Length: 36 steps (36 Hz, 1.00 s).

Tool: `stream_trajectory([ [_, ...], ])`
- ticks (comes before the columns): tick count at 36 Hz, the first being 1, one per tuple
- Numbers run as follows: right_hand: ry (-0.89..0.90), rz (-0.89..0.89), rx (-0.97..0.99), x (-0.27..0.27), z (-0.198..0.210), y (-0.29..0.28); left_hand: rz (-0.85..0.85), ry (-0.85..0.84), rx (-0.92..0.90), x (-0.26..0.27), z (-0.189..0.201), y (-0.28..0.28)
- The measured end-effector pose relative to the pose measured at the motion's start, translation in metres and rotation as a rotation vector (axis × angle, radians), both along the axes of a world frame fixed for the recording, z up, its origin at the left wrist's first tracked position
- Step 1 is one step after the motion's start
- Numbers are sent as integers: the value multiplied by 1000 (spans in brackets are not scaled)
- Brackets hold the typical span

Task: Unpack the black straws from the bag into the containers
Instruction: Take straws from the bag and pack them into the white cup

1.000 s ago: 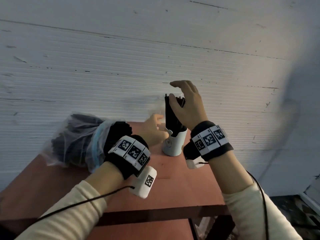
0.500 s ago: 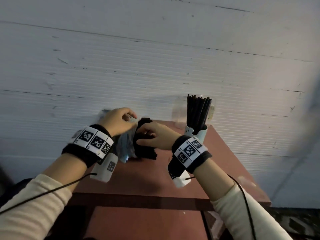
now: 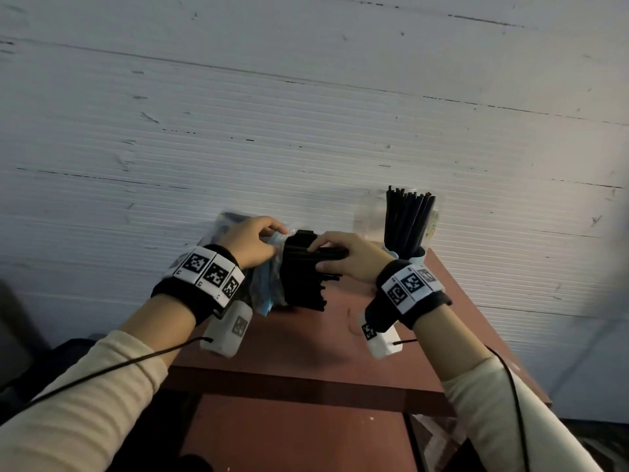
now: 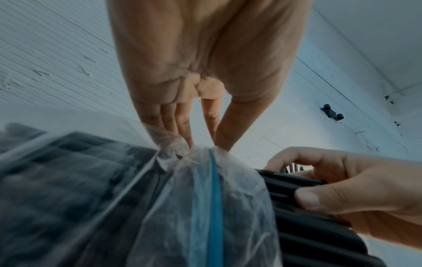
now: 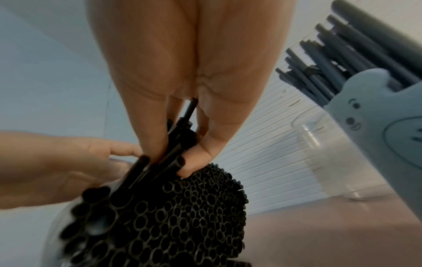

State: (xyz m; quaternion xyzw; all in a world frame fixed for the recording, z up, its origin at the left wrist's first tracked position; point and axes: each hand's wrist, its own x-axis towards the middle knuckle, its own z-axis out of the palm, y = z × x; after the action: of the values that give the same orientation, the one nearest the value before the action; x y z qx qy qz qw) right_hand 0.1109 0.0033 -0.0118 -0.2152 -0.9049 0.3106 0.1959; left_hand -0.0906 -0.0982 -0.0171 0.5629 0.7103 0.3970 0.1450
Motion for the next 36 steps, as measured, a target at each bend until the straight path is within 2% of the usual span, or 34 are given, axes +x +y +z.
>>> stream_trajectory([
  [6,8,-3,-122,1,-7,-2,20,-5,-2,1,-1,0],
  [12,143,-127,-75,1,-12,7,26,6,-11,3,-1,-1],
  [19,217,-64,-129,1,-14,3,62,46,-14,7,2,-1],
  [25,266,-127,-84,9,-10,5,68,69,-13,10,3,-2],
  [29,213,-118,-94,15,-14,11,66,69,-20,10,2,-1],
  [33,123,-43,-222,20,-18,8,68,58,-34,10,0,1],
  [36,-2,3,-144,25,-21,9,72,57,-40,10,-3,1],
])
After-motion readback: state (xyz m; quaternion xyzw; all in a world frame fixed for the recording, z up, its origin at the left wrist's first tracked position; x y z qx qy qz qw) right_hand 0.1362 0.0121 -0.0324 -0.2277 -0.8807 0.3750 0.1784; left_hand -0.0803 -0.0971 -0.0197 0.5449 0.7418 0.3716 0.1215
